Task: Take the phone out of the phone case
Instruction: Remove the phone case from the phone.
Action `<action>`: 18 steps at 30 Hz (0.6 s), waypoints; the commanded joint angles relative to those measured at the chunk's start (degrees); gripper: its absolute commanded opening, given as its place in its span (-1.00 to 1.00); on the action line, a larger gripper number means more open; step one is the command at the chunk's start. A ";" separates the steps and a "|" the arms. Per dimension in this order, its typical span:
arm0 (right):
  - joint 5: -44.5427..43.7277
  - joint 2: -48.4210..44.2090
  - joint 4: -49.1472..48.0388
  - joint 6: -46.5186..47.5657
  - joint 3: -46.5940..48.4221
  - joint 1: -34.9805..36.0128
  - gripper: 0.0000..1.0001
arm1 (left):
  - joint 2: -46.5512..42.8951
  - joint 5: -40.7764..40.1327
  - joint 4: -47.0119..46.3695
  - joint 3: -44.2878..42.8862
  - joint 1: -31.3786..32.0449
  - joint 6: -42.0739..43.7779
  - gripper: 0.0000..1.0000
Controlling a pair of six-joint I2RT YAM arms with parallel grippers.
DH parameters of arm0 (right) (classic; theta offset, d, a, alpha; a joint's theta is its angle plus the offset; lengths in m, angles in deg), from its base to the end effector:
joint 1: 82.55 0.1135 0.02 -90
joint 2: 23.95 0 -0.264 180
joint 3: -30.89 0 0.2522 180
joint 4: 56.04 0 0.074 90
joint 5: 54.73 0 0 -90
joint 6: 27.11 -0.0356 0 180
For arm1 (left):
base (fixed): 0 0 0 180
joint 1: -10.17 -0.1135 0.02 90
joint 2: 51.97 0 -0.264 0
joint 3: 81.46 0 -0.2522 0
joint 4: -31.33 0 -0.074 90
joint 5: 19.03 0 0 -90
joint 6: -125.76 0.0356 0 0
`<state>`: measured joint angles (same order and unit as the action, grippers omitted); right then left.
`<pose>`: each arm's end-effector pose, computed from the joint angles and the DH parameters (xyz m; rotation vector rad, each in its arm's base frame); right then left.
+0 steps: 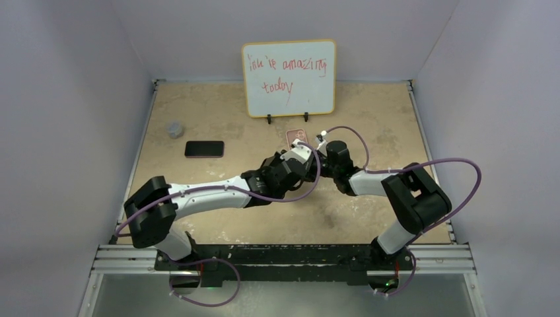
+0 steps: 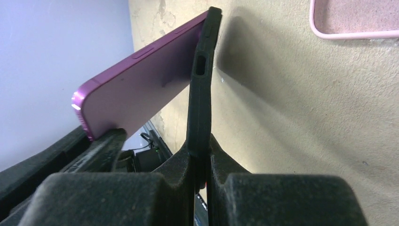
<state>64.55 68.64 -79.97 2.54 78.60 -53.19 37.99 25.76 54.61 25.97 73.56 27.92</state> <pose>0.2605 0.1665 0.1617 0.2048 2.2049 1.4611 0.1729 -0.2888 0.2376 0.5979 1.9617 0.1432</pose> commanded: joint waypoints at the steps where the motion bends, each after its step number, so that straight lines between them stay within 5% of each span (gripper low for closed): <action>1: -0.36 -0.58 -0.60 1.67 1.49 0.34 -1.00 | -5.10 0.07 -0.08 -0.92 0.15 -0.79 -1.00; 18: -4.42 2.42 -0.83 4.10 0.47 0.15 -1.00 | -14.84 6.45 1.55 -0.29 -1.67 -3.73 -1.00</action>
<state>62.95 69.93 -78.58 5.27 78.58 -53.21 25.77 29.12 59.73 25.97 72.36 25.78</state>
